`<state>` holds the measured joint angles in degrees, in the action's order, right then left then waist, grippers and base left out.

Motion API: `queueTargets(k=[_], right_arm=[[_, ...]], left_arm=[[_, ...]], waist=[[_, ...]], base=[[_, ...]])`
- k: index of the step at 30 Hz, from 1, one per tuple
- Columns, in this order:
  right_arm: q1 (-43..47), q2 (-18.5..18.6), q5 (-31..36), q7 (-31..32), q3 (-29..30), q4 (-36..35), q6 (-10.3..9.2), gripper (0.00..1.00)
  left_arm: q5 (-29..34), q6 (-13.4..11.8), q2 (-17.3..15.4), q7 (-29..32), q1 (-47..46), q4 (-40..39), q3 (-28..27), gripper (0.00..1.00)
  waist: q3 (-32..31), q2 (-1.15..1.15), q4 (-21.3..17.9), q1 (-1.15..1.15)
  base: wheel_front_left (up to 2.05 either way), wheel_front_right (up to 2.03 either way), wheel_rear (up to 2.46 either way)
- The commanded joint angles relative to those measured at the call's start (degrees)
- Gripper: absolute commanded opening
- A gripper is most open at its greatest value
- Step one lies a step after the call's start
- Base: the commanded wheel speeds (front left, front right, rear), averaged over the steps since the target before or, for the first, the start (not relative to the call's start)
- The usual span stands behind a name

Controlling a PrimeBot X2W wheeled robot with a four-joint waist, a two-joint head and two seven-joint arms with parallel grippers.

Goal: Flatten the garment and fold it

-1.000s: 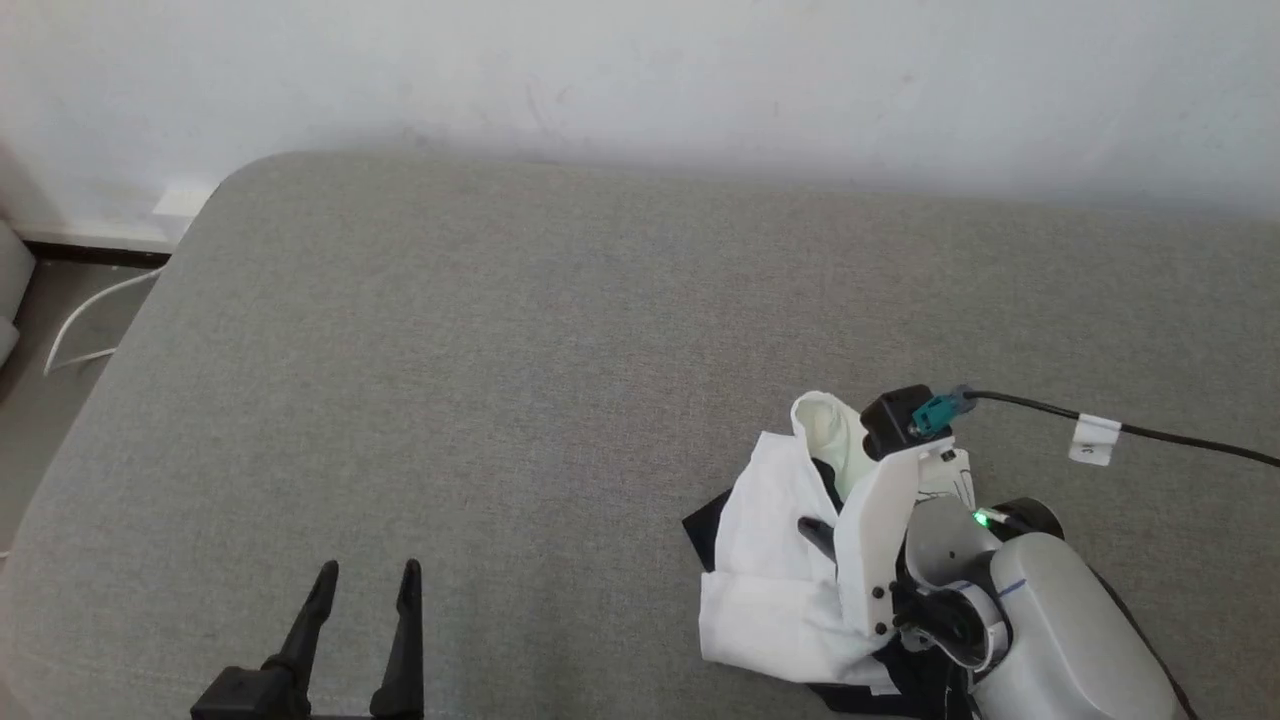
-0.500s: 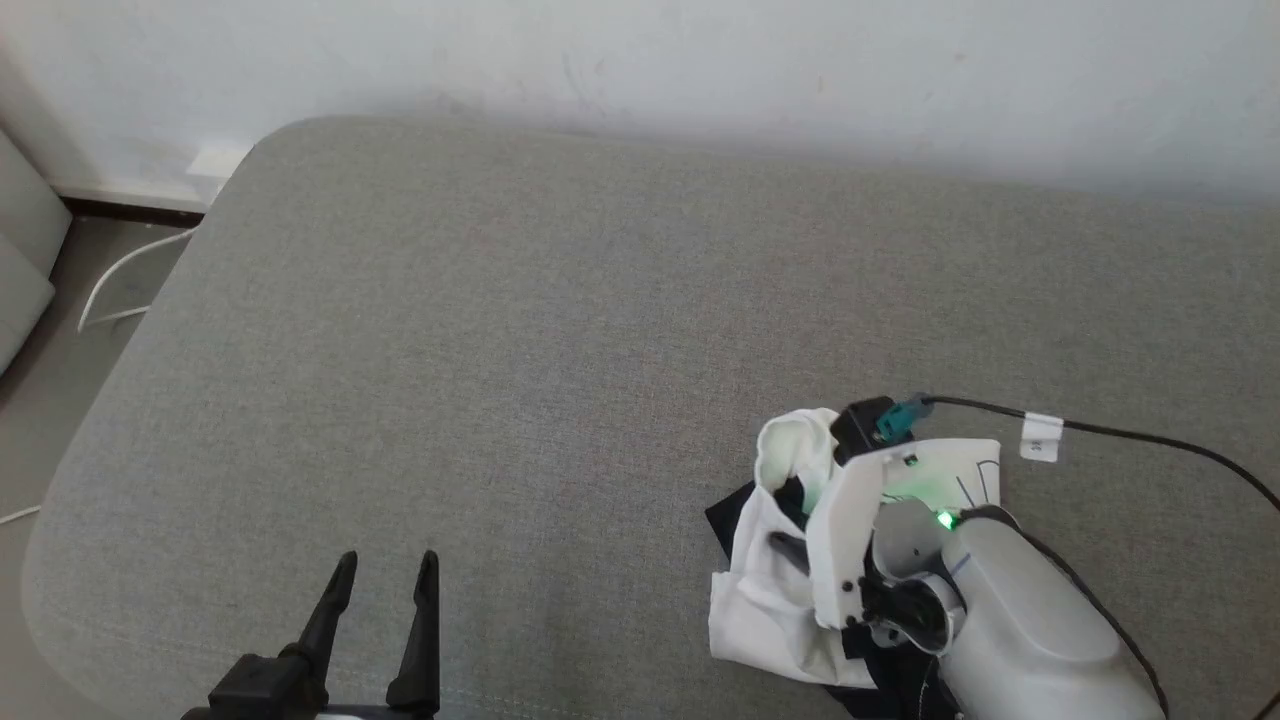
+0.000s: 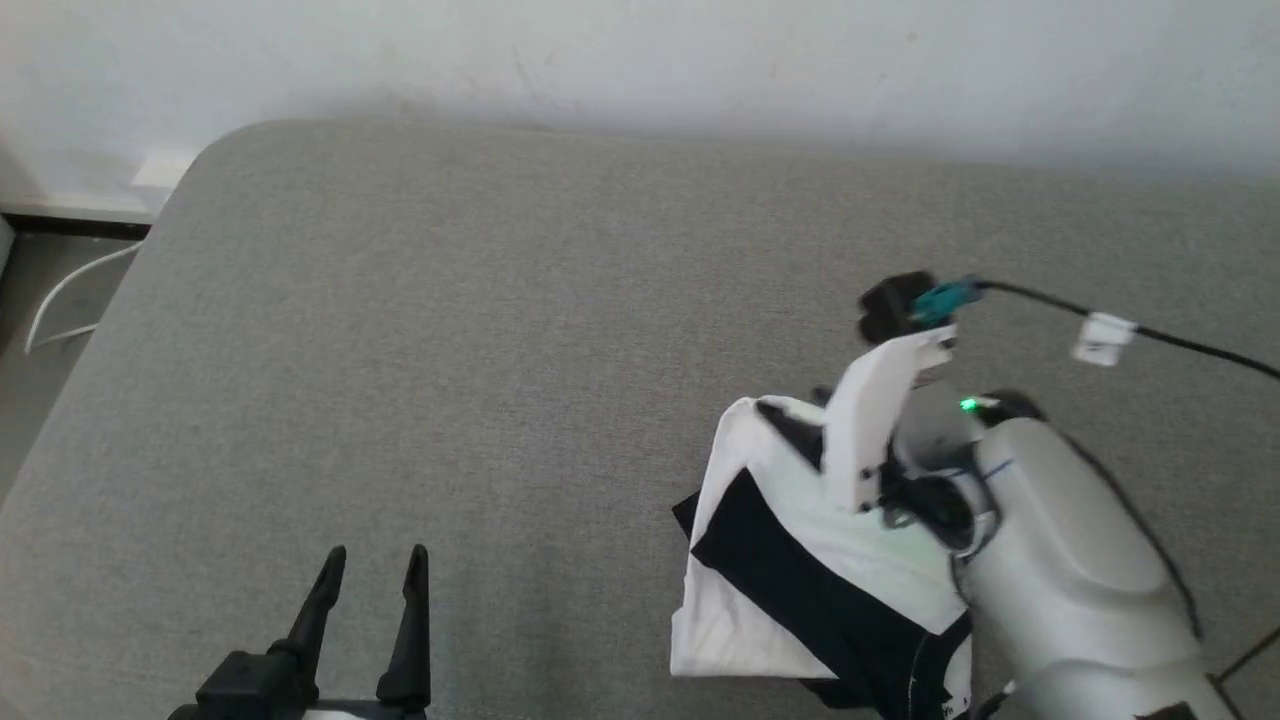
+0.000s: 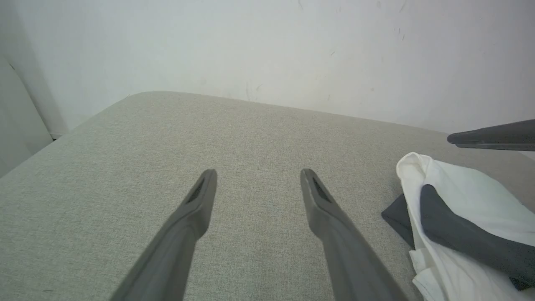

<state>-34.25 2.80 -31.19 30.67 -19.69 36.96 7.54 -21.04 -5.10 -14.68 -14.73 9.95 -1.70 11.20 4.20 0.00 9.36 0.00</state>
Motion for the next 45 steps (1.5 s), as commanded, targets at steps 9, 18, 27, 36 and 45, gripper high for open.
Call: queueTargets(k=[9, 18, 27, 36, 45], right_arm=[[15.9, 1.7, 10.0, 2.2, 18.1, -22.0, -0.05, 1.0], [29.9, 0.1, 10.0, 7.2, 25.1, -33.1, -0.05, 1.0], [30.6, 0.1, 6.6, 4.6, 24.2, -28.2, -0.05, 1.0], [27.9, 0.1, 4.4, 3.5, 21.8, -20.6, -0.05, 1.0], [23.9, 0.1, 4.2, 1.3, 19.2, -11.8, -0.05, 0.0]], left_arm=[[0.7, -0.5, -0.6, -0.3, 0.5, -1.7, -0.6, 1.0], [1.0, -0.3, -1.2, -0.3, -0.8, -1.9, -0.1, 1.0], [1.0, -0.2, -2.1, 0.2, -1.2, -1.7, 0.2, 1.0], [0.6, 0.0, -2.5, 0.9, -1.2, -1.9, 0.6, 1.0], [0.4, 0.1, -2.7, 1.3, -1.4, -1.4, 1.4, 1.0]], waist=[[0.7, 0.0, -3.0, 0.0], [2.6, 0.0, -3.0, 0.0], [3.0, 0.0, -1.5, 0.0], [3.0, 0.0, -0.5, 0.0], [2.1, 0.0, 0.6, 0.0]], base=[[0.0, 0.0, 0.0], [0.0, 0.0, 0.0], [0.0, 0.0, 0.0], [0.0, 0.0, 0.0], [0.0, 0.0, 0.0]])
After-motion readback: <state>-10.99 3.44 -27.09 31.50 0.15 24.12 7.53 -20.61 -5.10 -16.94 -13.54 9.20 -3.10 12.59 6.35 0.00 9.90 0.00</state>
